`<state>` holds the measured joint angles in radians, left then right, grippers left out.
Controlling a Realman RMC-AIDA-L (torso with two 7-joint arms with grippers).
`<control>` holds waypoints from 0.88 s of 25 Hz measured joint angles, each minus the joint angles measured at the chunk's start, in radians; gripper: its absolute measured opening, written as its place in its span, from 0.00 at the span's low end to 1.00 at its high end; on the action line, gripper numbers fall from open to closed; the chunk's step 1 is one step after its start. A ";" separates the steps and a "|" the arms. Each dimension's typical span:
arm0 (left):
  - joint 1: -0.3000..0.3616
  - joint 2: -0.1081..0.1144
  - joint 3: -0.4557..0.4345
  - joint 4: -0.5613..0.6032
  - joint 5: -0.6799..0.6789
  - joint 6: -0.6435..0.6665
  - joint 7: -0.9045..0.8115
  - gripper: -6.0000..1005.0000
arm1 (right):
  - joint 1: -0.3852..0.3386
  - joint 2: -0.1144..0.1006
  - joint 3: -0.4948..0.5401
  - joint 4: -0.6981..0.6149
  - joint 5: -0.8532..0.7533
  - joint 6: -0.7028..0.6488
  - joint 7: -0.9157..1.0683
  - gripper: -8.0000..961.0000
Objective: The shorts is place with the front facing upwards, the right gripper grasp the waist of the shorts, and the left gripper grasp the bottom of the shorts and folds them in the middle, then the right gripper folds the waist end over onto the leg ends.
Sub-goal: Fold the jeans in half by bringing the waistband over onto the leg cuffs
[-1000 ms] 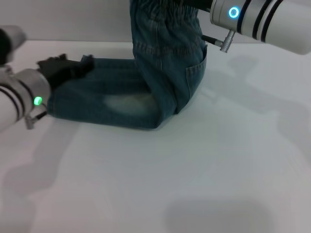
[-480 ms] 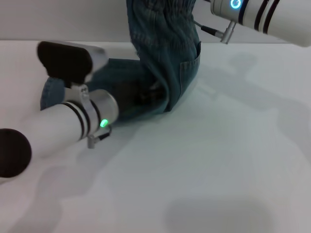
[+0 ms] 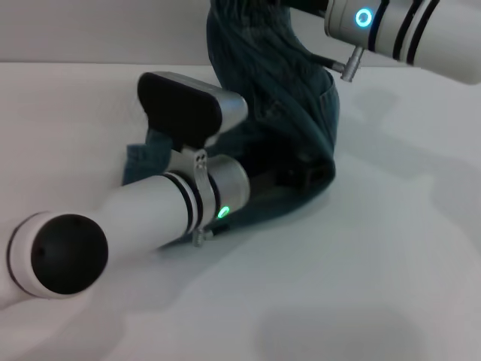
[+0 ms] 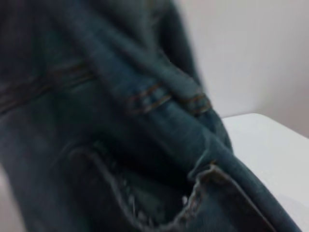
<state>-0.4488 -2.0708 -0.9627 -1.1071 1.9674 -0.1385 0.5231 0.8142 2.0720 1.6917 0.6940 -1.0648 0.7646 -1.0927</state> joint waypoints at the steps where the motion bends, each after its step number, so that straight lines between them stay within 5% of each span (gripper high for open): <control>1: -0.003 0.000 0.007 0.001 -0.003 0.004 0.000 0.73 | -0.005 0.001 -0.003 0.001 0.001 0.006 0.001 0.02; 22: 0.161 0.011 -0.196 -0.035 0.009 -0.010 0.021 0.73 | -0.125 0.005 -0.029 0.098 0.011 0.030 0.019 0.01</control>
<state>-0.2874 -2.0600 -1.1588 -1.1424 1.9761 -0.1480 0.5443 0.6893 2.0770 1.6628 0.7916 -1.0537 0.7949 -1.0737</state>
